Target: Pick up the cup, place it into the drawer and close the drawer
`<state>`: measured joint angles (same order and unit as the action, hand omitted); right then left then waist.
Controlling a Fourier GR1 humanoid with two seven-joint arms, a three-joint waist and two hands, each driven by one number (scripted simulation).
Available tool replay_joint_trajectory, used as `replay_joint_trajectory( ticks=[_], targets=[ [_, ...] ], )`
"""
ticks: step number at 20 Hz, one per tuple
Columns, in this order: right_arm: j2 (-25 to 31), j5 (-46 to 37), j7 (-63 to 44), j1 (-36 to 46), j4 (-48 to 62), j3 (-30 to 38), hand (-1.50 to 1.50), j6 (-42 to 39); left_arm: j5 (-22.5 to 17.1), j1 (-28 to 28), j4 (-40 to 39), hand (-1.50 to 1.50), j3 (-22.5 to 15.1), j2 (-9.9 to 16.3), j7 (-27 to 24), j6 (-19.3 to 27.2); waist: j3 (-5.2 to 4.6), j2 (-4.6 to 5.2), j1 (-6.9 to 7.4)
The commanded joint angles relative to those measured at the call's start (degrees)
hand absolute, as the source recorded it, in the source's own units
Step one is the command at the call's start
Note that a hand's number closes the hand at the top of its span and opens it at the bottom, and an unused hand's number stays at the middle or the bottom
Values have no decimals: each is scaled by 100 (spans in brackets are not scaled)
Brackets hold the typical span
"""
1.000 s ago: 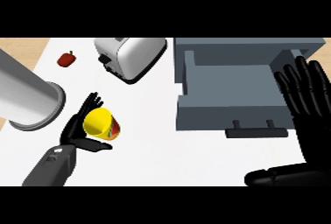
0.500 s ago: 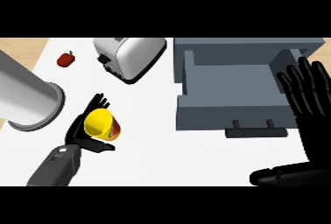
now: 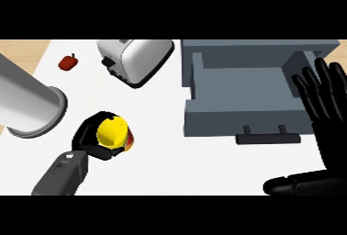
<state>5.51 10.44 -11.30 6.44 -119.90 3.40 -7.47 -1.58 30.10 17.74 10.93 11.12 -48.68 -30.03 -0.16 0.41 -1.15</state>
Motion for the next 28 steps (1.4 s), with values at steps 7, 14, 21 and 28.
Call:
replay_joint_trajectory(
  ticks=[7, 14, 21, 28],
  targets=[
    [56, -128, 127, 107, 181, 121, -150, 39, -584, -887, 496, 150, 708, -123, -1387, 1096, 12, -39, 208],
    [-24, -150, -324, 43, -390, -9, -150, 236, -856, -990, 1572, 150, 671, -431, -1123, 1265, 19, -68, 164],
    [61, 9, -309, -386, -606, 70, -150, 45, -822, -1295, 3290, 150, -8, -778, -100, 1333, 24, -87, 166],
    [99, -14, -145, 76, 26, 231, -150, 69, -1261, -1158, 5426, 150, -456, -1086, 1972, 1736, 23, -75, 193]
  ],
)
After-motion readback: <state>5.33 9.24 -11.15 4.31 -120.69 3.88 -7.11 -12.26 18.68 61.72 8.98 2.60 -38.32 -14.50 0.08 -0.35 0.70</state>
